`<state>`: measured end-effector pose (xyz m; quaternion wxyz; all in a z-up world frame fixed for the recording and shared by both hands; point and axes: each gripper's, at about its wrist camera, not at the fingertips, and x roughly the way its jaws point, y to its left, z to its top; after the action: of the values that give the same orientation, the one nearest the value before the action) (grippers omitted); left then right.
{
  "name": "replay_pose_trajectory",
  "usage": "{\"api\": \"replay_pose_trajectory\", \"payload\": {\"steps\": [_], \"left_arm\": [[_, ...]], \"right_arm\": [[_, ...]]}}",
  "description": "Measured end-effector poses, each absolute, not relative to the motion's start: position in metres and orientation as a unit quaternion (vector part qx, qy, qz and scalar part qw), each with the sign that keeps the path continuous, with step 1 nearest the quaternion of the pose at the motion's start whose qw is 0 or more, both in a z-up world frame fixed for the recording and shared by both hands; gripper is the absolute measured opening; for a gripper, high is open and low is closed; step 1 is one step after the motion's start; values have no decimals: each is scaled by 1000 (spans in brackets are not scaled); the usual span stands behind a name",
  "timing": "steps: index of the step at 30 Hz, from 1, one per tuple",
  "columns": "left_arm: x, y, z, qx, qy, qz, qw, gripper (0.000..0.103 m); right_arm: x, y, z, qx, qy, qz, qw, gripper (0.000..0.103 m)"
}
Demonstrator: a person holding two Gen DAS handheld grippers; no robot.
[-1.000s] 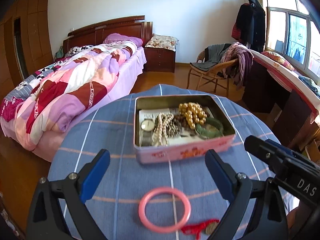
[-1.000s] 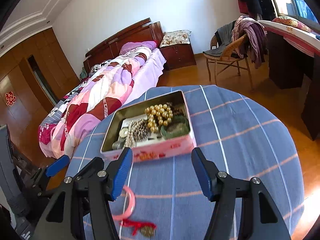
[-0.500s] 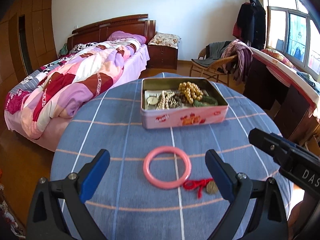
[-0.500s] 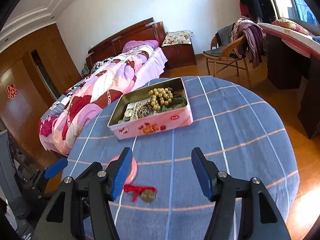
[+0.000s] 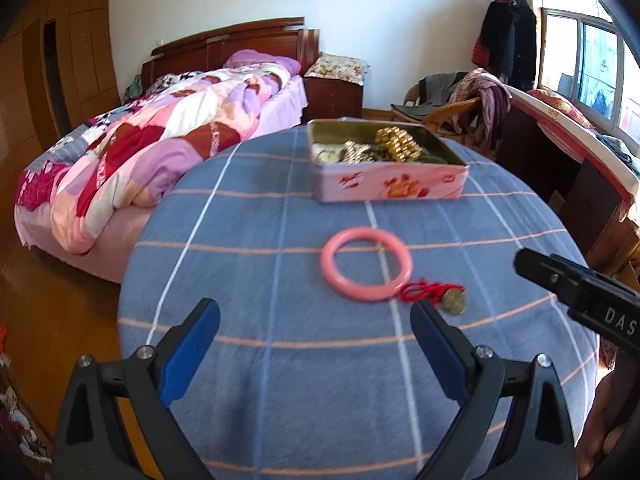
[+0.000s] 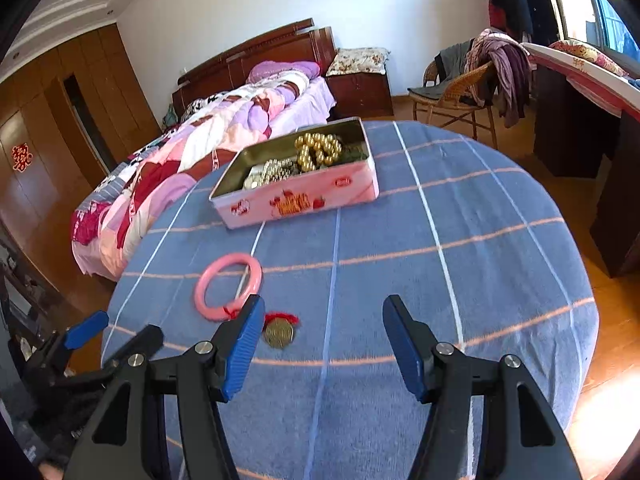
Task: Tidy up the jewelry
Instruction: 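Withdraw both tools toward the pink bangle and red-tasseled coin charm, then grasp the red-tasseled coin charm with the right tool while the left tool grasps the pink bangle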
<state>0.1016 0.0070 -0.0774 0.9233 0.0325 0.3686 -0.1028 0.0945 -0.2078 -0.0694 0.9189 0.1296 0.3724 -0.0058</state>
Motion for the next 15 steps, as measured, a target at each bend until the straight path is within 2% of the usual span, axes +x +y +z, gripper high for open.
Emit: {"api": "replay_pose_trajectory", "payload": {"steps": [8,15], "left_arm": [[97,26,-86,24,377,-96,921,98],[100,32,-89,13,385,-95,918,98]], "right_arm": [[92,-189,-79,79,391,31,917,62],[122,-166,-86,31,416,53,907,62]]}}
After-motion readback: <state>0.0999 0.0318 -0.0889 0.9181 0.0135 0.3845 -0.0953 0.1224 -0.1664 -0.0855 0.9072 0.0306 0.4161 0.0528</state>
